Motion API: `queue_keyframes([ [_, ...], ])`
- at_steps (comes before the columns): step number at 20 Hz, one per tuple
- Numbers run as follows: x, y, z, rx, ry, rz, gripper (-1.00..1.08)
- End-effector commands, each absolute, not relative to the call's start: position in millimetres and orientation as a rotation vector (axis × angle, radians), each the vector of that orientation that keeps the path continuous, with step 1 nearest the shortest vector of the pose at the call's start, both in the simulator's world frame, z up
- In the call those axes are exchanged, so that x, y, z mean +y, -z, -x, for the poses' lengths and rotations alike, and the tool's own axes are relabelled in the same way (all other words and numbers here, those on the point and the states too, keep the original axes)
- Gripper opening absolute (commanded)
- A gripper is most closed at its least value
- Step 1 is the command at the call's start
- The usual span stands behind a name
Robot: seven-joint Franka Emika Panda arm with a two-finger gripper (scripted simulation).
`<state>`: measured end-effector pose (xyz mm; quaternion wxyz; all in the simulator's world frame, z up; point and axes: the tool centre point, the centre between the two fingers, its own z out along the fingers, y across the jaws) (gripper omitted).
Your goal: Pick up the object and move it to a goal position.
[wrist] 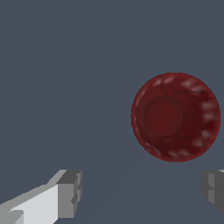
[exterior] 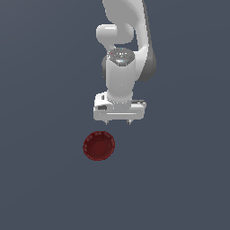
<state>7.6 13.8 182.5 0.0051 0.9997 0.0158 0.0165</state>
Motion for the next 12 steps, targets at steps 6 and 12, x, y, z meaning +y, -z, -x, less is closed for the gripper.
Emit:
queue_keyframes([
  [6,26,-190,-11,0.076,-0.084,-3.140,0.28],
  [12,27,-190,-11,0.079,-0.088,-3.135,0.28],
])
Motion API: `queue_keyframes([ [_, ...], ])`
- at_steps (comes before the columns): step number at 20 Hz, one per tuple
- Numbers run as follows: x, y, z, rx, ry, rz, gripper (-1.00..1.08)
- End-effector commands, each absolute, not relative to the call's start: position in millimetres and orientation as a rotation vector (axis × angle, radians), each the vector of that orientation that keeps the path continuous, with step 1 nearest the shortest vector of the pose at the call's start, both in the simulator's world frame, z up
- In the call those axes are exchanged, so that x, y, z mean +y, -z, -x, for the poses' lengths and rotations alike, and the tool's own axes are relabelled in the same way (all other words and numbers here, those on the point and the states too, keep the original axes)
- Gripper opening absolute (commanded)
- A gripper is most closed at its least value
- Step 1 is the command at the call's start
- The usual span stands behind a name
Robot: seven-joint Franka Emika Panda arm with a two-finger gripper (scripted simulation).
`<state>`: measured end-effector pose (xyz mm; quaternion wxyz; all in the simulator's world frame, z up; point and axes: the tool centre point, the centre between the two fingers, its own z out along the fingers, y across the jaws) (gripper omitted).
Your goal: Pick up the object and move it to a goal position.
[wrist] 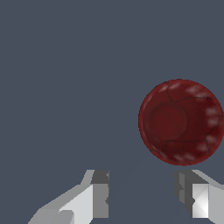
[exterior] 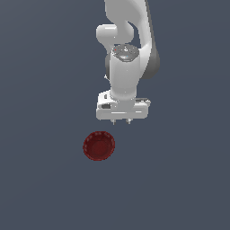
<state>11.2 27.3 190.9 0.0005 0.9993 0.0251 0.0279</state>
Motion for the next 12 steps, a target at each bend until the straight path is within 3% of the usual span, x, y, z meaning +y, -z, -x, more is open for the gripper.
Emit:
queue_keyframes([
  [1,26,-188,-12,0.080,-0.090,-3.130,0.28],
  [12,12,-157,-22,0.119,-0.139,-3.007,0.28],
])
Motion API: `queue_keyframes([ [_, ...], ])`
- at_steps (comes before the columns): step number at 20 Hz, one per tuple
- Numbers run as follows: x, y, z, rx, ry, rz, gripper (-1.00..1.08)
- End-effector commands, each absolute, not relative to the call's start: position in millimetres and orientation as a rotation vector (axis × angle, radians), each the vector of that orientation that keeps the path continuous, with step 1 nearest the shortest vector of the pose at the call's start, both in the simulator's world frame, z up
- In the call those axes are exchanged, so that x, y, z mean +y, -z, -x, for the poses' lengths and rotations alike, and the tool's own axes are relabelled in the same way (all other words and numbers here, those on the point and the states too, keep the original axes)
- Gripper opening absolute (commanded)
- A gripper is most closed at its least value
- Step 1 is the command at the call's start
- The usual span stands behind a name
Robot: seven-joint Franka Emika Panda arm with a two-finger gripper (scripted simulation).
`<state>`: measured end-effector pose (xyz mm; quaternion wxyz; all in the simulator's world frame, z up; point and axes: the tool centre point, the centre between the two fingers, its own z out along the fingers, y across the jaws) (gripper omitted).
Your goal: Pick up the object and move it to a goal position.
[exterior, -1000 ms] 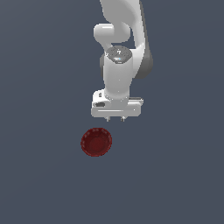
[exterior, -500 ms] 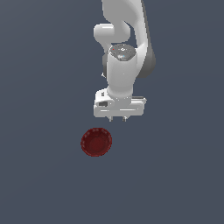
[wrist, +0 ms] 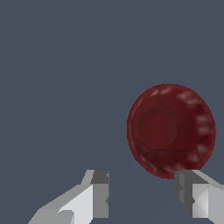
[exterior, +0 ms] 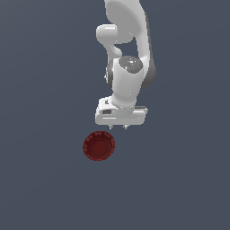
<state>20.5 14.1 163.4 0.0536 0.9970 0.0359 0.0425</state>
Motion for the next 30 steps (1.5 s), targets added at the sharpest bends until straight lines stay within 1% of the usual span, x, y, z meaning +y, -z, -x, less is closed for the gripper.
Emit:
queue_keyframes([
  [1,10,-153,-24,0.127,-0.146,-2.989,0.28],
  [16,-1,-87,-41,0.345,-0.286,-2.721,0.28],
  [23,0,-72,-42,0.420,-0.319,-2.662,0.28],
  [30,1,-69,-42,0.438,-0.325,-2.650,0.28],
])
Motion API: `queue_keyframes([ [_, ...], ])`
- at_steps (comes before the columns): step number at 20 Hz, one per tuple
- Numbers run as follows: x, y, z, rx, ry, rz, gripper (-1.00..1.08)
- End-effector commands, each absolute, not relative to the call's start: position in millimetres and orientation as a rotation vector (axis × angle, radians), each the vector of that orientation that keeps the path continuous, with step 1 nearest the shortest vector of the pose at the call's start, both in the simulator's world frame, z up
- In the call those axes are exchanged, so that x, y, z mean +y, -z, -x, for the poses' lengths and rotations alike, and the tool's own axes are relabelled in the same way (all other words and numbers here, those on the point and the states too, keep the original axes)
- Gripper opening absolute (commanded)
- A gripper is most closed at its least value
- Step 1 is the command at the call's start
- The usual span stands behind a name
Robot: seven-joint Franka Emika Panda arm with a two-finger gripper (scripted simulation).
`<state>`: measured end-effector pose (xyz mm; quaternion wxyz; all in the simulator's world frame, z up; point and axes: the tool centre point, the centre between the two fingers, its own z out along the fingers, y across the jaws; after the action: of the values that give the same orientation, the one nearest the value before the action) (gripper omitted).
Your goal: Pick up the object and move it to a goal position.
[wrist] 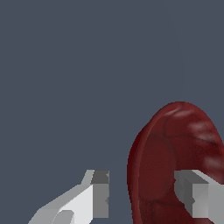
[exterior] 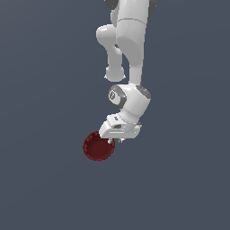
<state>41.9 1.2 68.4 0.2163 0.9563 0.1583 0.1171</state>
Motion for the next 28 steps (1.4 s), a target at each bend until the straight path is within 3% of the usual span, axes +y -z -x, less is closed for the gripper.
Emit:
queue_keyframes([
  [1,1,-68,-42,0.438,-0.325,-2.650,0.28],
  [14,-10,-43,-50,0.442,-0.327,-2.648,0.28],
  [15,-10,-43,-50,0.442,-0.327,-2.648,-1.00],
  [28,-10,-45,-49,0.441,-0.327,-2.648,-1.00],
])
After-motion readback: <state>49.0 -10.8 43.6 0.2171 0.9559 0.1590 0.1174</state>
